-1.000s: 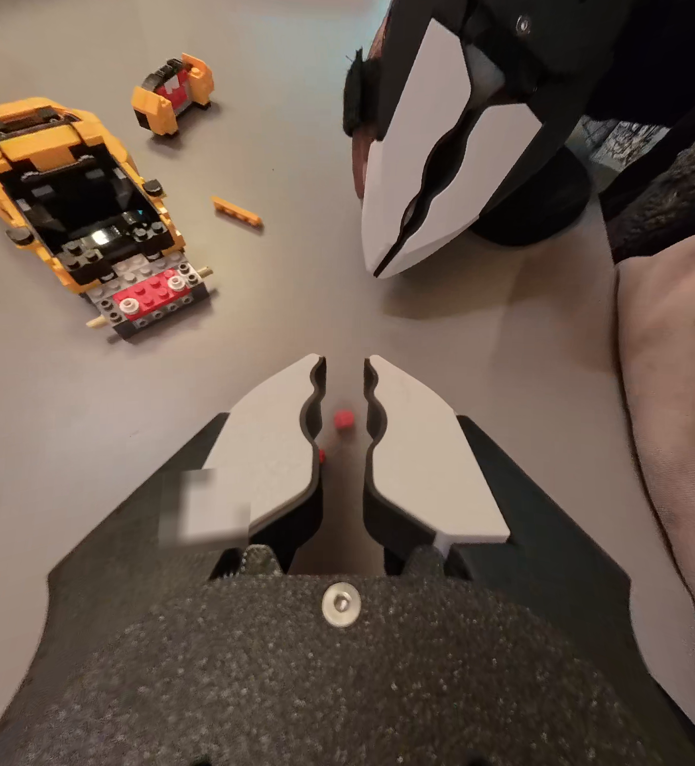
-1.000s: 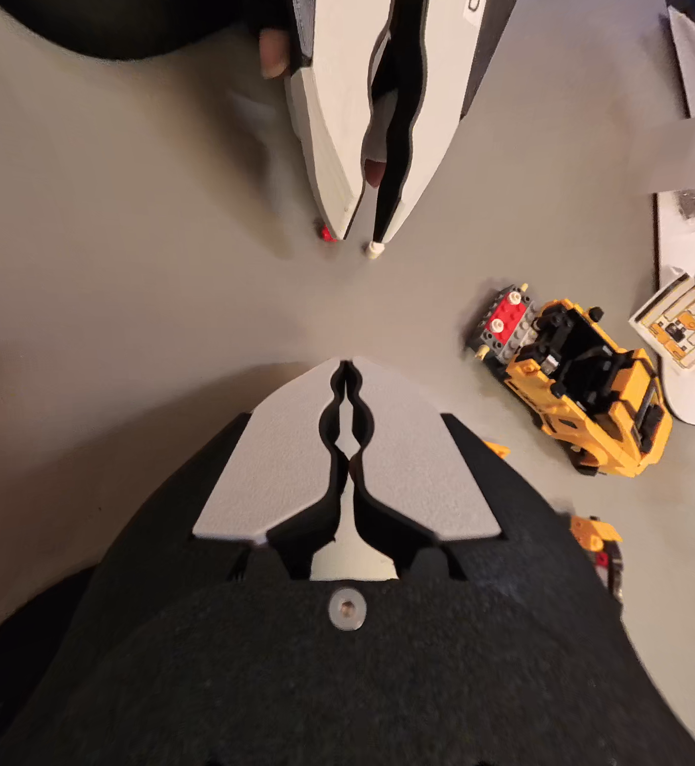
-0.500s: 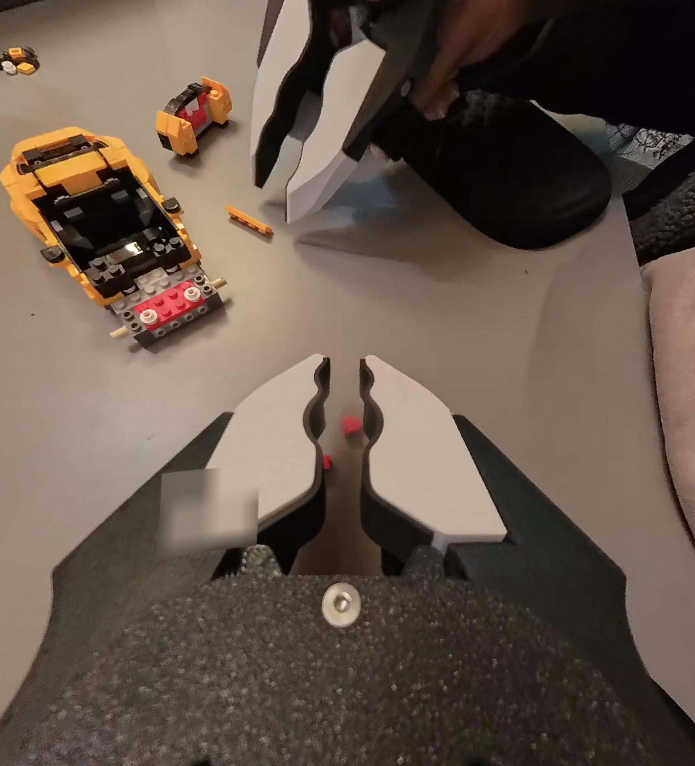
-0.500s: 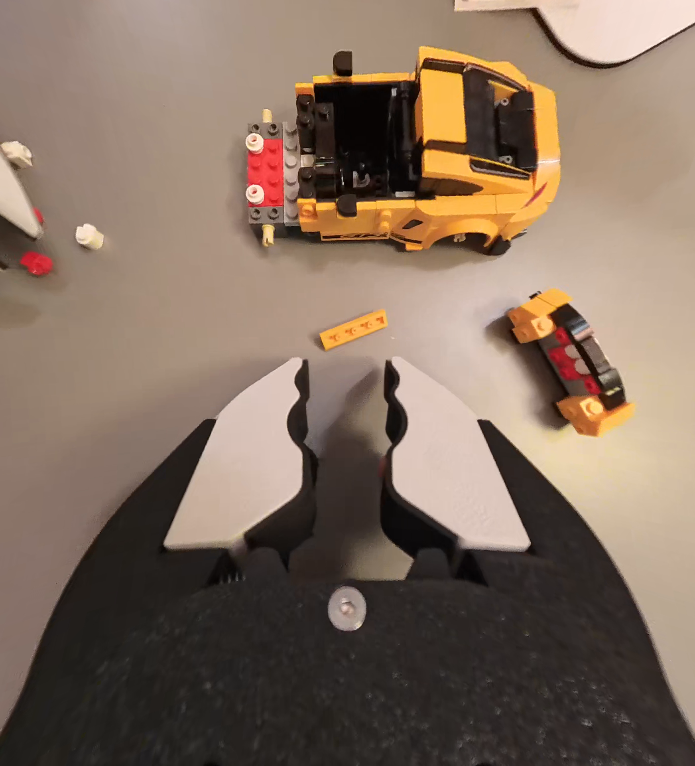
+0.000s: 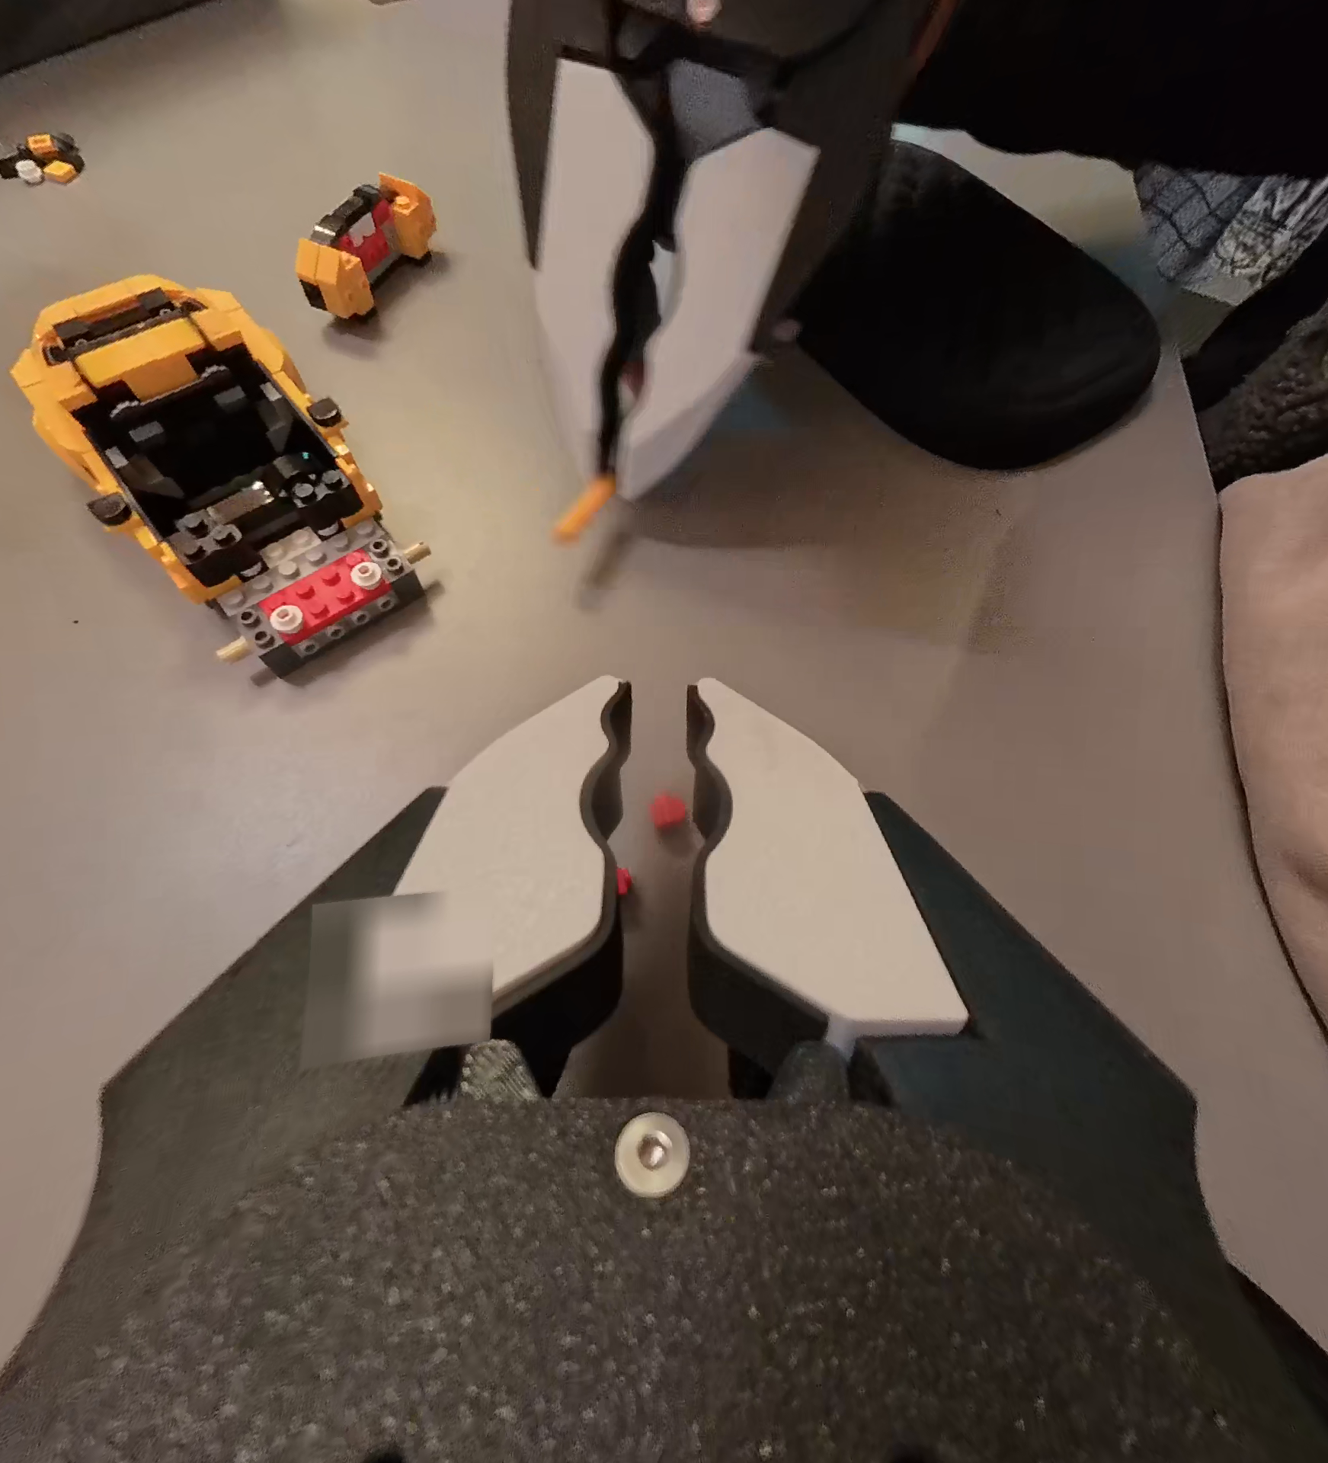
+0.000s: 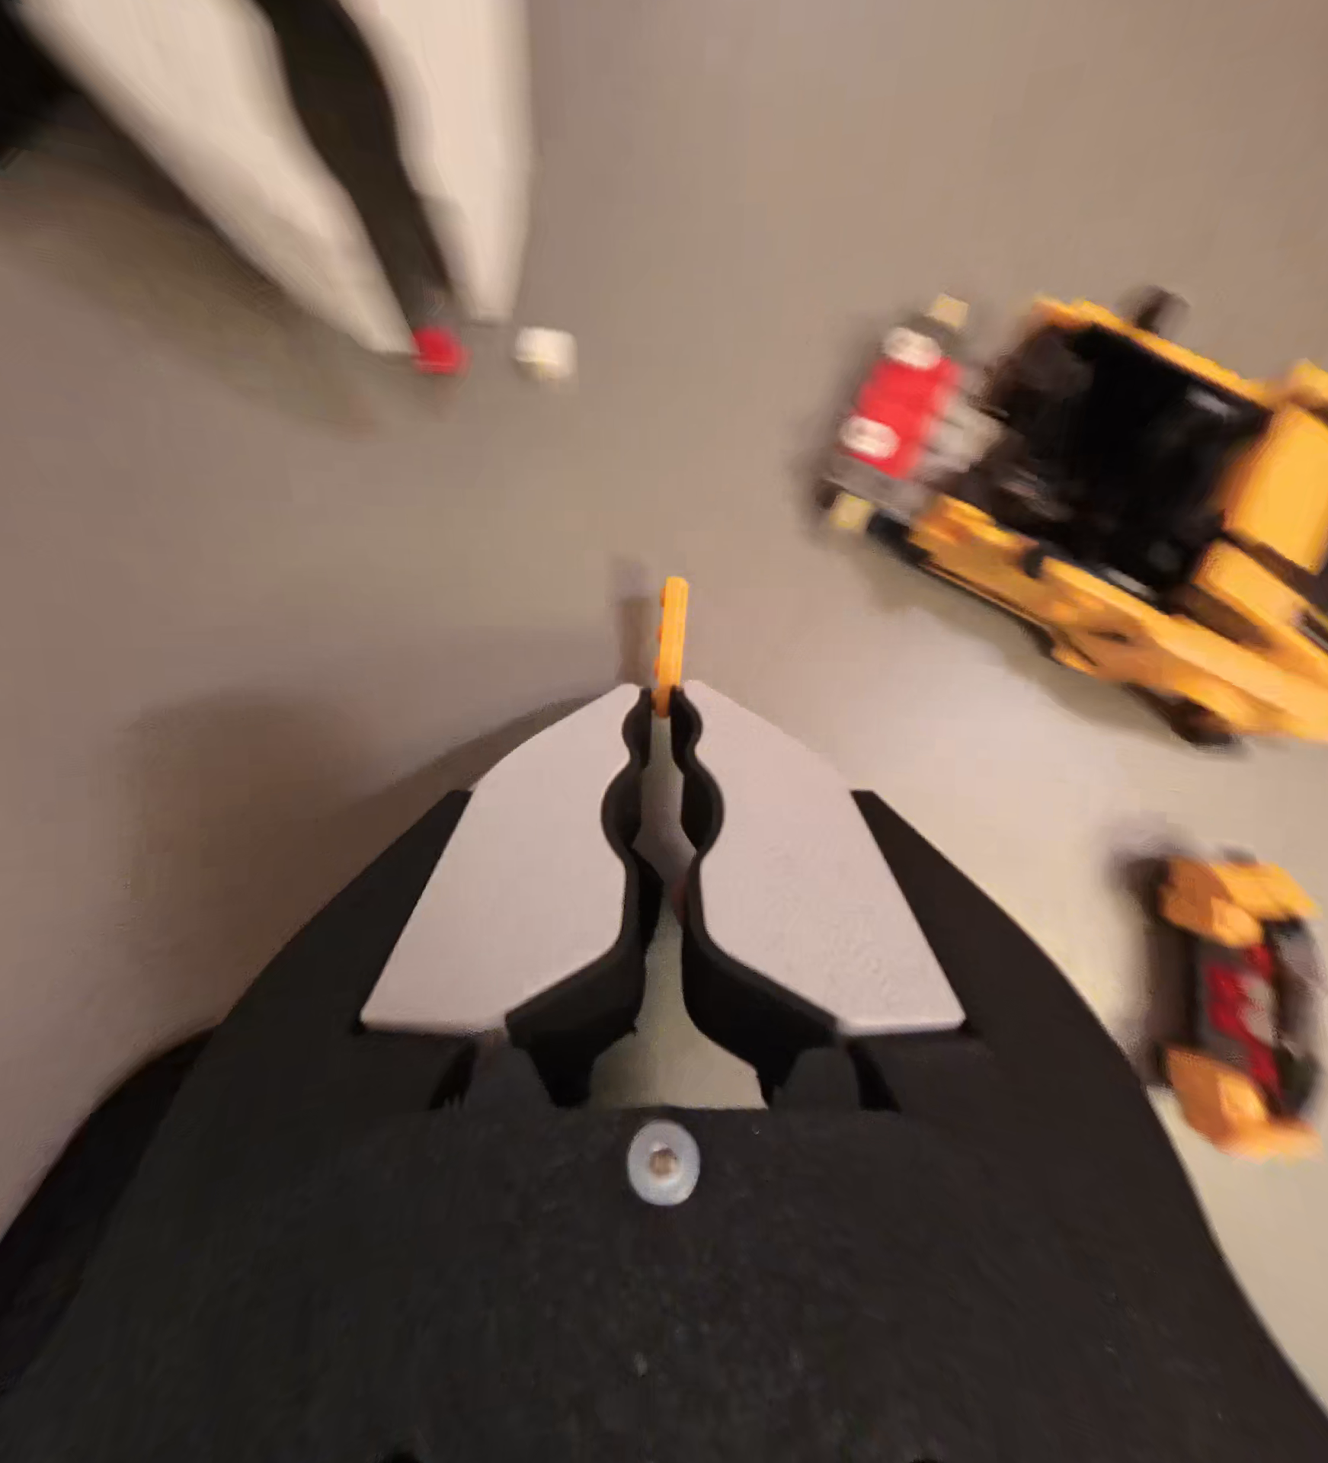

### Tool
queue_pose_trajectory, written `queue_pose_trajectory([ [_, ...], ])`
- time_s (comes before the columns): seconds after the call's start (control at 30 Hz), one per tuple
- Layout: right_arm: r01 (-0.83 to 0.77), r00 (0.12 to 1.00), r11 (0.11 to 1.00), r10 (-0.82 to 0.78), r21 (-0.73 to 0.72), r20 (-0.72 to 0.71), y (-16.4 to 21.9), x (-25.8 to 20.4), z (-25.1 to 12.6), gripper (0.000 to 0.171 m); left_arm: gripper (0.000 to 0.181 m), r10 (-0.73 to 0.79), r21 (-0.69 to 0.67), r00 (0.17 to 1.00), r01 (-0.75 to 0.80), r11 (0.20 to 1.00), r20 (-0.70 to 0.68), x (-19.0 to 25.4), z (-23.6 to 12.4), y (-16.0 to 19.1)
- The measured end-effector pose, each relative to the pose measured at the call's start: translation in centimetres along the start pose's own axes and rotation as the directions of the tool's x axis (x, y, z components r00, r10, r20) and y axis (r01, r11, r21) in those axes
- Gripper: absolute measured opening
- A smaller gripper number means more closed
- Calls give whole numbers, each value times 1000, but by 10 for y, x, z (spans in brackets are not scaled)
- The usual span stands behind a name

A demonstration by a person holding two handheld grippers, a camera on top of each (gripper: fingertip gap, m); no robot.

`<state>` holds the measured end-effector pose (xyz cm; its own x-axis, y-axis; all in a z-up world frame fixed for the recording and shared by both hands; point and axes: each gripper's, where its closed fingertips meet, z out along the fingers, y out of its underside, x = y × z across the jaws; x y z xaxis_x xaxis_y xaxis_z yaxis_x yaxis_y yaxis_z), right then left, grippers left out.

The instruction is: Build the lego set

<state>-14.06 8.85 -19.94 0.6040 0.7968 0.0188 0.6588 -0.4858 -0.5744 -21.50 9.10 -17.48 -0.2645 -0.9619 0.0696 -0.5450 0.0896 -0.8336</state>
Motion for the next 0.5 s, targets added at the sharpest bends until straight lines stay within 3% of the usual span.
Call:
queue_pose_trajectory([
  [0.17,93,952,995,-101,41,290,-9,-68,-3,4,17,134,1,986,-134,991,-103,28,5,-1],
  [0.33,116,920,993,-109,4,376,-11,-90,10,4,14,232,-75,951,-252,965,-202,58,13,12],
  [0.5,148,922,988,-121,-45,368,-14,-94,21,5,9,252,-164,948,-284,945,-195,63,19,24],
])
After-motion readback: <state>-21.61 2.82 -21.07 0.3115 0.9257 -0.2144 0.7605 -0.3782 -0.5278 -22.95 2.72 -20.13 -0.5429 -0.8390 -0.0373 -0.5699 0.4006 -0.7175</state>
